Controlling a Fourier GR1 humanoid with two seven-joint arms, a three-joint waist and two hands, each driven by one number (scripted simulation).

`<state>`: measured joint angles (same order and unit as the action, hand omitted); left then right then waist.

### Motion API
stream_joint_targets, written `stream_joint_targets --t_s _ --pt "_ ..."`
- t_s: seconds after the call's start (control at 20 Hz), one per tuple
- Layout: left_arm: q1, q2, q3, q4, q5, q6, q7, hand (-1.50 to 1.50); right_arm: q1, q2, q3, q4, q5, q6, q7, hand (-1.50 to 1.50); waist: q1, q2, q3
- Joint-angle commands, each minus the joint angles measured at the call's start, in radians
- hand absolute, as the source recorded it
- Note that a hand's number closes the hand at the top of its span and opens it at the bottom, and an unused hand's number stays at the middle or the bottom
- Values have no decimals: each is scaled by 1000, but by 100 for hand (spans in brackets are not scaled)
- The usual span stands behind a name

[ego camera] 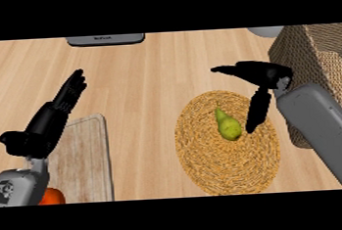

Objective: Pick the pear from the placemat and place it in the basket

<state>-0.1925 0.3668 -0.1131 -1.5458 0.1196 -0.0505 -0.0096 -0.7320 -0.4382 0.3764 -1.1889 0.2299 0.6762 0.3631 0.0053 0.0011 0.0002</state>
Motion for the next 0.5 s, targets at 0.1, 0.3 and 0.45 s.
stream_joint_targets --t_s 0.1,0.3,0.45 --pt "49 -13 32 -34 -20 -41 -12 0 28 77 -24 60 136 -52 -83 -150 3 0 0" --pt "71 -33 41 -55 -40 -50 -17 0 50 78 -71 29 144 -12 -129 -150 2 -1 0" --pt "-17 -66 46 14 -71 -39 12 0 55 91 -99 74 161 2 -184 -150 -2 0 0"
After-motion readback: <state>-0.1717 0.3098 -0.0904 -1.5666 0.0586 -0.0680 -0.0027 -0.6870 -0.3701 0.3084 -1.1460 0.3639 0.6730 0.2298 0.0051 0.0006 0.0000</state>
